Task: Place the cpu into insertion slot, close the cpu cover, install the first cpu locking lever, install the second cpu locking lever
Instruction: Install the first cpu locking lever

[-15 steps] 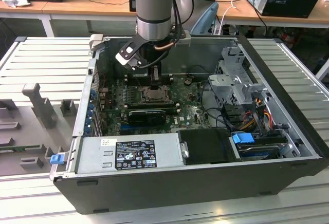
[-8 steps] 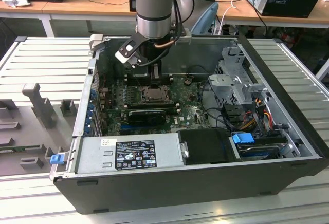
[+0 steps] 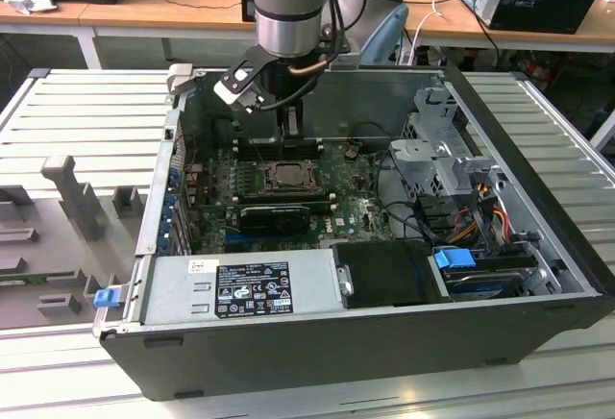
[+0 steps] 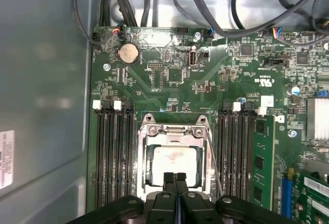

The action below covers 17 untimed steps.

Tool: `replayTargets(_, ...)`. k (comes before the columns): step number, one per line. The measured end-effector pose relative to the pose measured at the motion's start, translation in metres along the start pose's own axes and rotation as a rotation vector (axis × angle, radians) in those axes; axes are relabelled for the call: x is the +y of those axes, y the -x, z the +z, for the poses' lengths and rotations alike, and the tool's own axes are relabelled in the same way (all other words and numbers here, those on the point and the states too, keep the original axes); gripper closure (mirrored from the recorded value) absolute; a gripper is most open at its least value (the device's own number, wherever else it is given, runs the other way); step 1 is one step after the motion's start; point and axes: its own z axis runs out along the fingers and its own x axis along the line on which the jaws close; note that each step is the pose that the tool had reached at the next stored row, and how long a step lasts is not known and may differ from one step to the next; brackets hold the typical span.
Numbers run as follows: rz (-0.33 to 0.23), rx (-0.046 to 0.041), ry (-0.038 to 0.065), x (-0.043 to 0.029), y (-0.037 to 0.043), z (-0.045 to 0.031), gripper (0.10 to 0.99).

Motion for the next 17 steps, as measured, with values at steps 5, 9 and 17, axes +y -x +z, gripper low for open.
replayTargets(5, 0.000, 0.0002, 0.000, 0.0006, -0.0004, -0.0139, 0.980)
replayTargets(9, -0.053, 0.0024, -0.001, 0.0007, -0.0004, -0.0152, 0.980)
replayTargets(17, -0.236, 0.0106, -0.006, 0.0000, -0.0003, -0.0151, 0.980)
